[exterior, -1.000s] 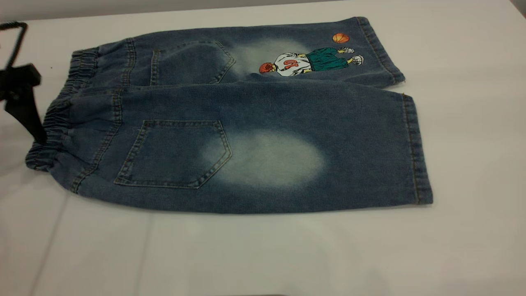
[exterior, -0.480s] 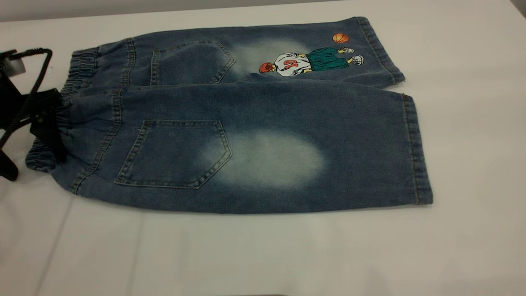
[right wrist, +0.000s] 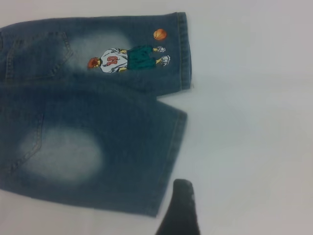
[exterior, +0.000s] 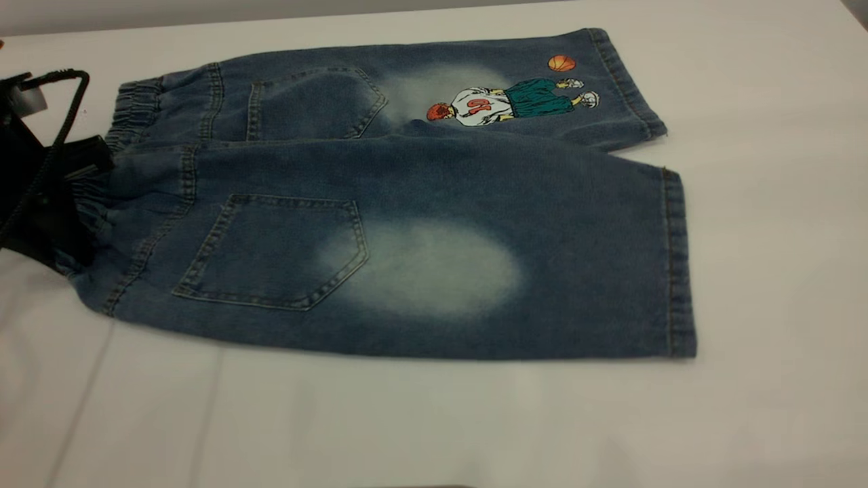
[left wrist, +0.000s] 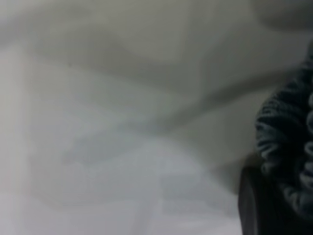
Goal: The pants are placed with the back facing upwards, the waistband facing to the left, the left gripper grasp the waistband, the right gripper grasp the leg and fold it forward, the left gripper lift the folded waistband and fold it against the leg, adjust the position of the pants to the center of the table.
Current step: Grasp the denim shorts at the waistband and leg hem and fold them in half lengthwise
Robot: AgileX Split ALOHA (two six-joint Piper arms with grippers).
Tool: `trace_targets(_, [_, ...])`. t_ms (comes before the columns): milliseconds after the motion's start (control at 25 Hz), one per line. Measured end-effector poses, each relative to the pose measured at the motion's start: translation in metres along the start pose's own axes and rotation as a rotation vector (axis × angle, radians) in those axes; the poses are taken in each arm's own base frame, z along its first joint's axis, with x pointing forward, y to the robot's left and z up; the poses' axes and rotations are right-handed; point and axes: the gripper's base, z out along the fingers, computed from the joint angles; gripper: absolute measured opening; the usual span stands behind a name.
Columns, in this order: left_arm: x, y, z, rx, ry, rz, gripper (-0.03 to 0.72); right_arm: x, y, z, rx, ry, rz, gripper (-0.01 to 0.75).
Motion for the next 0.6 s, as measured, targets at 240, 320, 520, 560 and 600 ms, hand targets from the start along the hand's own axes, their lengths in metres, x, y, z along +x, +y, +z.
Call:
trace_targets(240, [-0.002,-0.013,-0.001,0.008,-0.007,0.07,0.083,-0.006,-0.001,0.017,-0.017,0.071,-0.026,0.547])
trace_targets(320, [-0.006,-0.023,-0.002,0.015,-0.008,0.11,0.083,-0.011,-0.001,0.031,-0.035,0.13,-0.034,0.547])
trace_targets(520, [-0.015,-0.047,-0.01,0.036,-0.001,0.178,0.083,-0.013,-0.003,0.068,-0.088,0.325,-0.042,0.547])
trace_targets(560, [-0.016,-0.049,-0.012,0.039,0.003,0.182,0.083,-0.012,-0.004,0.076,-0.101,0.369,-0.04,0.547])
trace_targets(600, [-0.019,-0.052,-0.015,0.042,0.005,0.188,0.083,-0.011,-0.005,0.084,-0.112,0.408,-0.038,0.547])
